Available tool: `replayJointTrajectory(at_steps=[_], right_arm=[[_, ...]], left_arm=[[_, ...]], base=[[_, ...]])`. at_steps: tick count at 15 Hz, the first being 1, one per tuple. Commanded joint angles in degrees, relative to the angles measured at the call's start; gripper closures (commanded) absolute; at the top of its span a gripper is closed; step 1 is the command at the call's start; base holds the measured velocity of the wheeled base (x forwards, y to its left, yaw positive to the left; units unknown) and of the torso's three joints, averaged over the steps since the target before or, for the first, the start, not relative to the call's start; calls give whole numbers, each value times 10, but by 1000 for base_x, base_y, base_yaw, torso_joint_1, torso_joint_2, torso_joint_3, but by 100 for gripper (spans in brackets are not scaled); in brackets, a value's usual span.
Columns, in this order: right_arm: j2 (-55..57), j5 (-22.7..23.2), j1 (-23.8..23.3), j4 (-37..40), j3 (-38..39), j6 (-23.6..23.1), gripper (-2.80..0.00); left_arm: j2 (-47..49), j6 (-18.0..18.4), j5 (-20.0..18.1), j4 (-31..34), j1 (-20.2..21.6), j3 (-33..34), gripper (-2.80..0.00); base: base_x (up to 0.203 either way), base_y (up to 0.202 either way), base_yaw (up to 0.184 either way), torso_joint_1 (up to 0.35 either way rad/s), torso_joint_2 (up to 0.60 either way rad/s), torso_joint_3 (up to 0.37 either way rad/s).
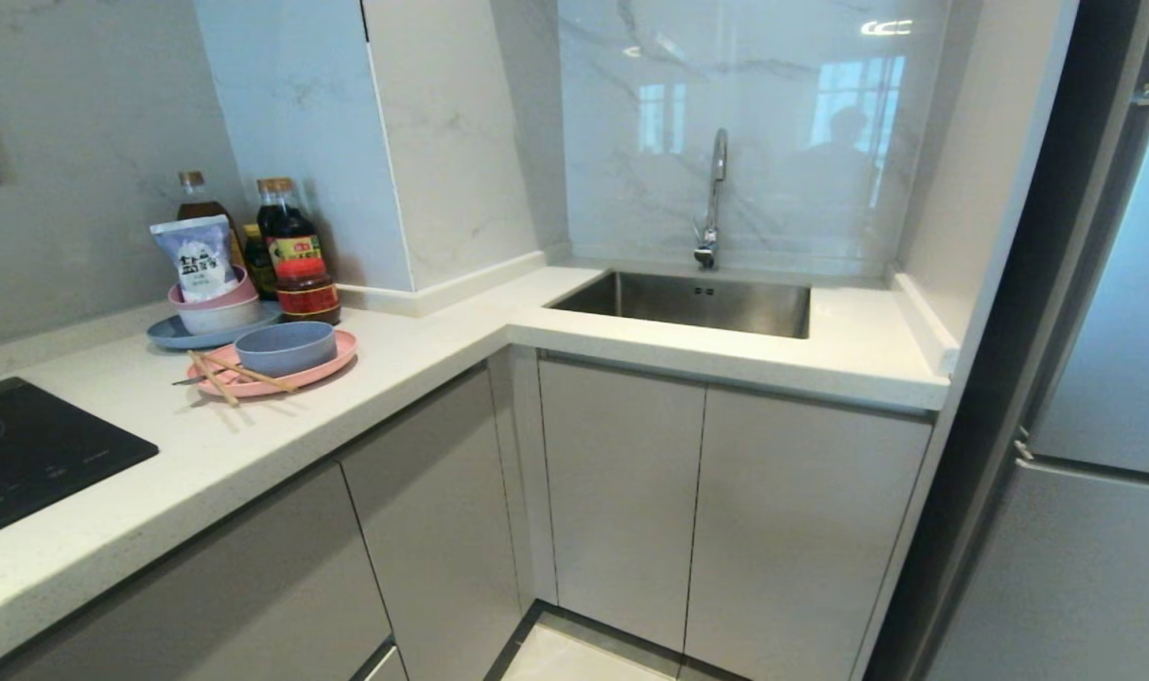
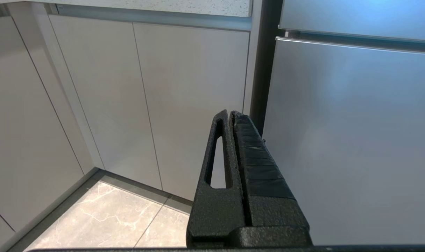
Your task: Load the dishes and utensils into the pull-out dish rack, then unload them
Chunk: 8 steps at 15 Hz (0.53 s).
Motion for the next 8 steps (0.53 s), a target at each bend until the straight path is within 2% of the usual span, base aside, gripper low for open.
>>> replayJointTrajectory(at_steps=[1,8], right_arm=[[0,0,0,0,0,0,0],[0,0,0,0,0,0,0]], left_arm=[[0,0,0,0,0,0,0],[0,0,0,0,0,0,0]], base=[[0,0,0,0,0,0],[0,0,0,0,0,0]])
